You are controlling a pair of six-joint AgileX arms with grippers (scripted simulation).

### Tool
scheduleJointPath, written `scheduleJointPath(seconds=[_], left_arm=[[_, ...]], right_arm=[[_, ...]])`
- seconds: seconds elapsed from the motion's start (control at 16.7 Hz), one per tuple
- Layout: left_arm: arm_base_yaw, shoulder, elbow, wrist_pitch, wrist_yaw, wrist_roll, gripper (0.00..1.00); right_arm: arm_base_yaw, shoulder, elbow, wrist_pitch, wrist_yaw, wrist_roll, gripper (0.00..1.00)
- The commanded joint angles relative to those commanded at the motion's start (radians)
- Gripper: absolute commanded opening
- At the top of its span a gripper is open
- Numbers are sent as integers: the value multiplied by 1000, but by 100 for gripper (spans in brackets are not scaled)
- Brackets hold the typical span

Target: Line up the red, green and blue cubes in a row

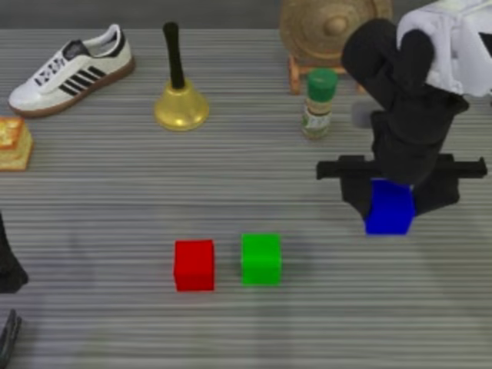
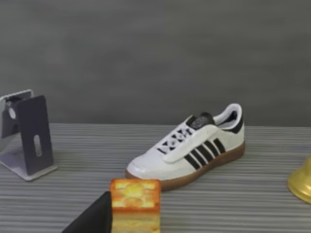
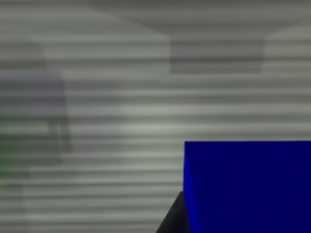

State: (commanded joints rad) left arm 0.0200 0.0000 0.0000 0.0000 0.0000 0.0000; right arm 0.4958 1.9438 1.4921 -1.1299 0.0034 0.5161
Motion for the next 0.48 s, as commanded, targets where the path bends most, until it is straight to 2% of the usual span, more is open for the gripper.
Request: scheduleJointPath(seconds=[0.12,0.24,0.48], left_arm=[[0,0,0,0,0,0,100],[0,0,0,0,0,0,100],[0,0,0,0,0,0,100]], right_arm=[[89,-6,10,-10,1,77,0],[139,-13,15,-15,2,125,0],[148,-14,16,-15,2,135,0]])
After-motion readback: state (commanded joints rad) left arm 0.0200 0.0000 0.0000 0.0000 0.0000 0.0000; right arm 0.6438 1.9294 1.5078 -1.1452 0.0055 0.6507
